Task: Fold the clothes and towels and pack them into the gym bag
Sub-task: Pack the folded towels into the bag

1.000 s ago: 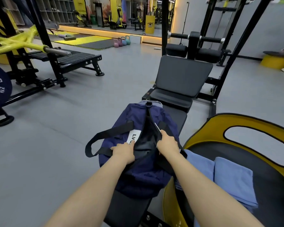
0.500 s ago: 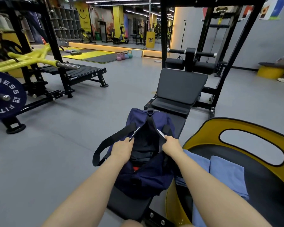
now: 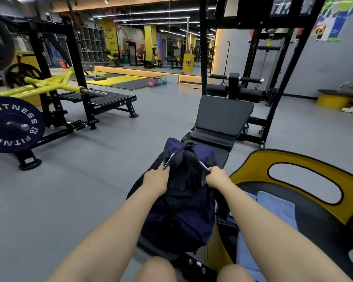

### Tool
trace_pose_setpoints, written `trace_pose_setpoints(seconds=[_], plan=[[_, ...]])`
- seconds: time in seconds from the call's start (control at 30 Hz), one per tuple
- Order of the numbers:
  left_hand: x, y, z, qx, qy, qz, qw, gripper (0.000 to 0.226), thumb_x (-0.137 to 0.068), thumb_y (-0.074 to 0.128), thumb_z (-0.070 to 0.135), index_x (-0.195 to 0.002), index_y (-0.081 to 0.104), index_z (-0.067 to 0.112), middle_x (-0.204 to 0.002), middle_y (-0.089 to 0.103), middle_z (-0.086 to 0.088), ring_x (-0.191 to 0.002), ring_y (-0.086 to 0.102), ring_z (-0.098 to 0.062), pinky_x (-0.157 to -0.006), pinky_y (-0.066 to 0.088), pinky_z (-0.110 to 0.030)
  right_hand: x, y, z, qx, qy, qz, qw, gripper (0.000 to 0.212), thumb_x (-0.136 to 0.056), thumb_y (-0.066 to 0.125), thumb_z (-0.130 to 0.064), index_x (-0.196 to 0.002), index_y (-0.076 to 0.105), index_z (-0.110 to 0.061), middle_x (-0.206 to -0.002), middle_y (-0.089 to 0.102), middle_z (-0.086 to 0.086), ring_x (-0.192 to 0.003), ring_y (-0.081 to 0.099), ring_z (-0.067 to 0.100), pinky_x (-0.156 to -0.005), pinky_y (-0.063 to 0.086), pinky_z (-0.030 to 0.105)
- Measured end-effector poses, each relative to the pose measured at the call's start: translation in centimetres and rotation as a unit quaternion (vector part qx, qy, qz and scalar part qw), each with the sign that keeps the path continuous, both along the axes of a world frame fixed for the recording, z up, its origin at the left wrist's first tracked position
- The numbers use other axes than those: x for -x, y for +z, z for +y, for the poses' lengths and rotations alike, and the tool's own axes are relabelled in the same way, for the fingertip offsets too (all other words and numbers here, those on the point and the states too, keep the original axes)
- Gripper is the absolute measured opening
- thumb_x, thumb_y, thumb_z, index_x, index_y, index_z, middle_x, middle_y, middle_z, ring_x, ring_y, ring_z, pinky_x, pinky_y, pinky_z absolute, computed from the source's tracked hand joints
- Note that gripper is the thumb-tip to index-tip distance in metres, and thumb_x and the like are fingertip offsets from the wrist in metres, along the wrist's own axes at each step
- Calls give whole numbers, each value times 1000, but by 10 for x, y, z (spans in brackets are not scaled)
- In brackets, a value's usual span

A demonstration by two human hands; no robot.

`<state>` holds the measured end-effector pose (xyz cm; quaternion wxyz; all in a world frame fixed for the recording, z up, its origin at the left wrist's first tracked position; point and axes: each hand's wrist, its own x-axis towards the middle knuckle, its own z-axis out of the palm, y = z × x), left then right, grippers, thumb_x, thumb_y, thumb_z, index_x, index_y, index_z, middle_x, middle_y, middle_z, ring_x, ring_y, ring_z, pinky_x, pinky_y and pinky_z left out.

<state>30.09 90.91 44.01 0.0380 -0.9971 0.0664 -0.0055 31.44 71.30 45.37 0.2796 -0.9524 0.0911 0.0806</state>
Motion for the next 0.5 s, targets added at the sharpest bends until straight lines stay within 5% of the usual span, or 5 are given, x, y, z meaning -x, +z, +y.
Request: trace_pose_setpoints(seconds=[0.13, 0.3, 0.5], plan=[[1, -8, 4, 27, 9, 7, 1000, 65, -91, 41, 6, -150, 15, 19, -144, 33, -6, -108, 56, -36, -81, 45, -38, 7, -14, -6, 7, -21, -47, 999, 45, -94, 33, -4, -137, 39, -12, -114, 56, 19, -82, 50, 31, -62, 39, 32], [-12, -24, 10, 47, 42, 4, 998, 75, -89, 43, 2, -152, 5, 20, -159, 4, 0, -106, 58, -35, -83, 47, -36, -4, -28, -19, 60, -33, -78, 995, 65, -95, 29, -2, -152, 16, -31, -74, 46, 7, -57, 40, 20, -44, 28, 29], [-39, -52, 11, 39, 84, 8, 996, 79, -90, 46, 3, -152, 0, 21, -159, 5, 0, -104, 60, -31, -72, 42, -30, -26, -61, -38, 112, -29, -48, 992, 66, -96, 31, -4, -153, 13, -31, -98, 56, 15, -78, 46, 29, -59, 36, 31]])
